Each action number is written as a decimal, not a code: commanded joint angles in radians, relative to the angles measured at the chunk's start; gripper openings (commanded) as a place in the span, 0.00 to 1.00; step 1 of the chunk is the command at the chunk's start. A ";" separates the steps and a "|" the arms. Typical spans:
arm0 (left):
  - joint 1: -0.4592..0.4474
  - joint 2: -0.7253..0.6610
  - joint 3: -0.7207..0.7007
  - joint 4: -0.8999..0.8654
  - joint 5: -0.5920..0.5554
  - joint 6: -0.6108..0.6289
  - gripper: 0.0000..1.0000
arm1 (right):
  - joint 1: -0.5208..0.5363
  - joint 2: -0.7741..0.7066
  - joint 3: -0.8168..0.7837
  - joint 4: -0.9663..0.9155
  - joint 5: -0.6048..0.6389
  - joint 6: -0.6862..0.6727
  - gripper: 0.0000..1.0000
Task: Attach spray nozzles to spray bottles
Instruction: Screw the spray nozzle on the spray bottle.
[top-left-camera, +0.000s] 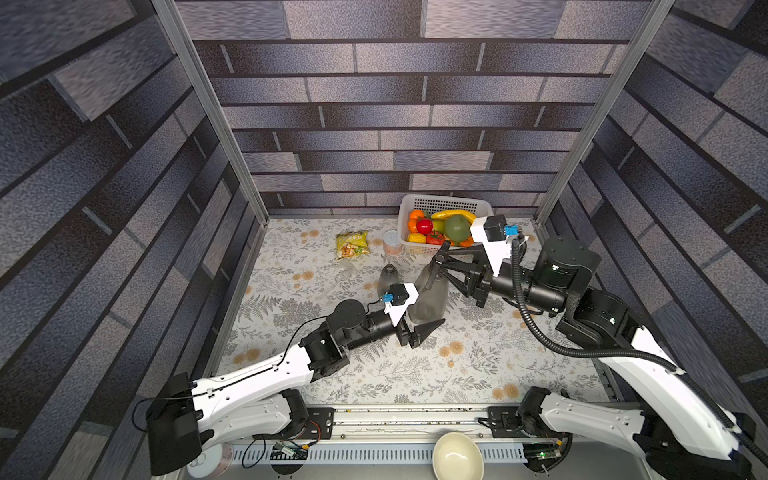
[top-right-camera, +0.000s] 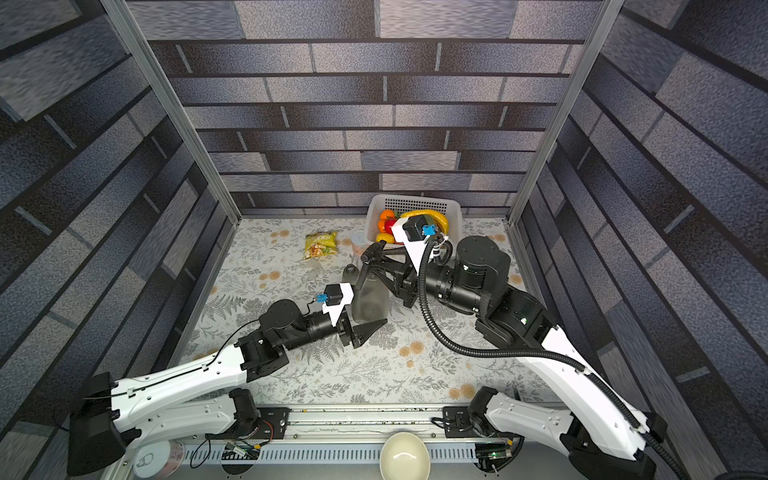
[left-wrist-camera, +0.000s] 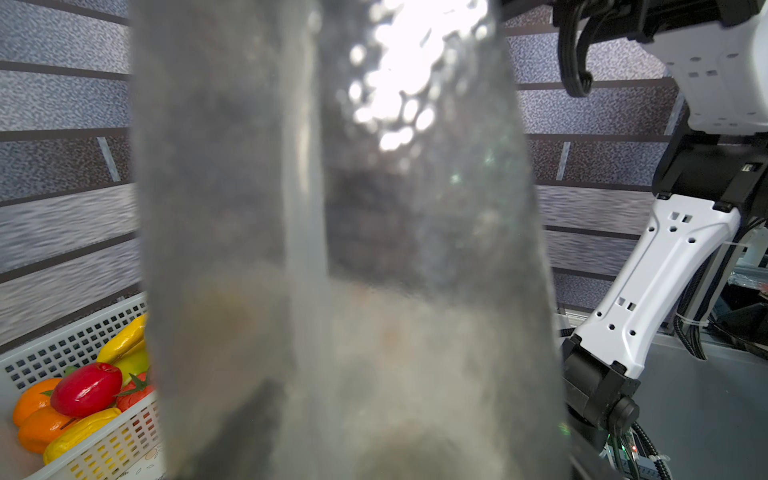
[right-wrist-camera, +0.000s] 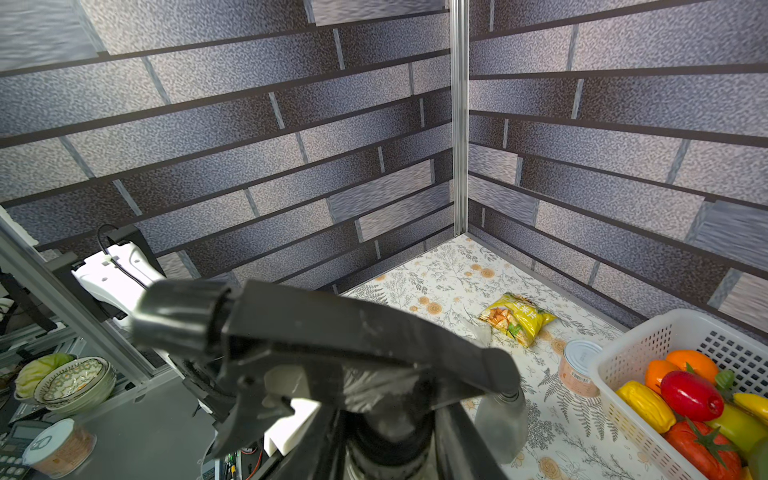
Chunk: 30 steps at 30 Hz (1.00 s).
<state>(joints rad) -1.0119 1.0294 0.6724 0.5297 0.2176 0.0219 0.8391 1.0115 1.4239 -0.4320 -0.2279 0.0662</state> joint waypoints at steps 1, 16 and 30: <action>-0.024 -0.009 0.046 0.032 0.019 0.064 0.64 | -0.008 0.004 -0.026 0.025 0.036 0.014 0.32; -0.035 0.075 0.085 0.103 -0.070 0.059 0.64 | 0.113 0.007 -0.121 0.073 0.400 -0.006 0.23; -0.049 0.110 0.111 0.113 -0.141 0.063 0.63 | 0.396 0.126 -0.162 0.304 1.127 -0.103 0.21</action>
<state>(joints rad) -1.0214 1.1484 0.7258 0.5385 0.0143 0.0170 1.2053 1.0855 1.2919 -0.1619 0.6994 0.0048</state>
